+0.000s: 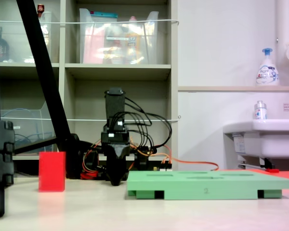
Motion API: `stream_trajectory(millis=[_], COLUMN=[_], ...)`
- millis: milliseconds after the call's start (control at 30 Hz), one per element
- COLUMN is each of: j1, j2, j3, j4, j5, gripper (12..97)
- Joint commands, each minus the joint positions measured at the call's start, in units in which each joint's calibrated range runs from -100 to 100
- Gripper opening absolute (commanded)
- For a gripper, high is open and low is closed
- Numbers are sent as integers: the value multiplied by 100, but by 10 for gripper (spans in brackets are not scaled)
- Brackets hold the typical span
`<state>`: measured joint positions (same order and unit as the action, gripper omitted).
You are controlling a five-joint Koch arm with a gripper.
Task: Put the square block into the corresponding hole
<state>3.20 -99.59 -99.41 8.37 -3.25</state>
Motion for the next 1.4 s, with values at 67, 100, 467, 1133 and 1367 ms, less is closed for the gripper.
stream_trajectory(millis=[67,100,467,1133,1367], j1=[10,10,10,-987,-1094], j2=[-41,-41,-41,-41,-41], j3=[-59,-59,-59,-59,1377], j4=[-380,-380,-380,92,-3596], j5=[-15,-15,-15,2979,4132], gripper=[493,493,493,478,457])
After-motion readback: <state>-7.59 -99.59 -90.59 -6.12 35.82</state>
